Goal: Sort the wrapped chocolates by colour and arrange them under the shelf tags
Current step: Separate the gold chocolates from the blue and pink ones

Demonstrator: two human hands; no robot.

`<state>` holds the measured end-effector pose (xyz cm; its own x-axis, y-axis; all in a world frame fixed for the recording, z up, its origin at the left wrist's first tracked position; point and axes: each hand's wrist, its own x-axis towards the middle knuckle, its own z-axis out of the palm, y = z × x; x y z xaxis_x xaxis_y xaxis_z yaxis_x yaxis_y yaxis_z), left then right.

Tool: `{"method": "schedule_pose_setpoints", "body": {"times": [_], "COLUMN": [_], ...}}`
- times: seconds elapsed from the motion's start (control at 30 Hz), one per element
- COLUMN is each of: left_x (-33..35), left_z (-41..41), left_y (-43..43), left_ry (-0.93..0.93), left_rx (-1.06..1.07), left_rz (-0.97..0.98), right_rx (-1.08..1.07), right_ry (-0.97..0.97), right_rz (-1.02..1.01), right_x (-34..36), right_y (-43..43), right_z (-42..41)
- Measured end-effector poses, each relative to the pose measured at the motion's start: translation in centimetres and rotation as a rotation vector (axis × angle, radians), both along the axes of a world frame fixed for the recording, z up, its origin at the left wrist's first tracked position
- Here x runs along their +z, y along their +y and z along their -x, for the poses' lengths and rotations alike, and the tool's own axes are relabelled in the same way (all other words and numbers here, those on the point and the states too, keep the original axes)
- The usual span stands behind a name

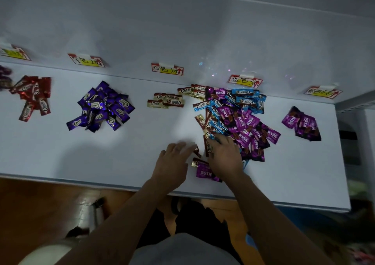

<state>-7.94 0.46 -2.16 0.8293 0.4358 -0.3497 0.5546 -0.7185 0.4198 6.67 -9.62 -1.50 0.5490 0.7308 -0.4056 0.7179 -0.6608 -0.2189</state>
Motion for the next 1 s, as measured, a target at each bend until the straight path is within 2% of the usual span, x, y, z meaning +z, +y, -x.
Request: {"method": "schedule_pose_setpoints", "body": {"times": [0.13, 0.23, 0.3, 0.43, 0.5, 0.57, 0.63, 0.7, 0.83, 0.93, 1.0], "left_x": [-0.5, -1.2, -1.2, -1.4, -1.3, -0.8, 0.2, 0.8, 0.7, 0.0, -0.4], "left_z": [-1.7, -2.6, -3.2, -3.3, -3.3, -3.9, -4.8, -5.3, -5.6, -6.0, -6.5], "left_y": [0.0, -0.5, -1.0, -1.4, -1.4, -1.4, -1.6, -1.5, -1.0, -0.9, -1.0], "left_ry": [-0.01, -0.054, -0.112, -0.127, -0.169, -0.214, -0.265, -0.279, -0.164, -0.099, -0.013], "left_rx": [0.037, 0.047, 0.142, 0.327, 0.407, 0.456, 0.51, 0.551, 0.312, 0.111, -0.109], "left_rz": [-0.026, 0.121, 0.242, 0.259, 0.307, 0.378, 0.487, 0.548, 0.426, 0.172, -0.029], "right_rx": [-0.047, -0.13, -0.194, -0.282, -0.266, -0.298, -0.392, -0.52, -0.712, -0.785, -0.891], "right_ry": [-0.006, -0.045, -0.071, -0.071, 0.084, 0.341, 0.553, 0.639, 0.484, 0.334, 0.342], "right_rz": [-0.07, -0.13, -0.162, -0.344, -0.38, -0.353, -0.355, -0.416, -0.499, -0.485, -0.485], "right_x": [-0.4, -0.7, -0.8, -0.1, 0.6, 1.1, 1.3, 1.3, 1.6, 1.9, 1.7], "right_y": [-2.1, -3.3, -3.8, -4.1, -3.7, -3.2, -2.7, -2.6, -3.0, -3.7, -4.1], "right_z": [0.1, -0.3, -0.7, -0.8, 0.0, 1.1, 1.6, 1.8, 0.1, -2.6, -4.0]}}
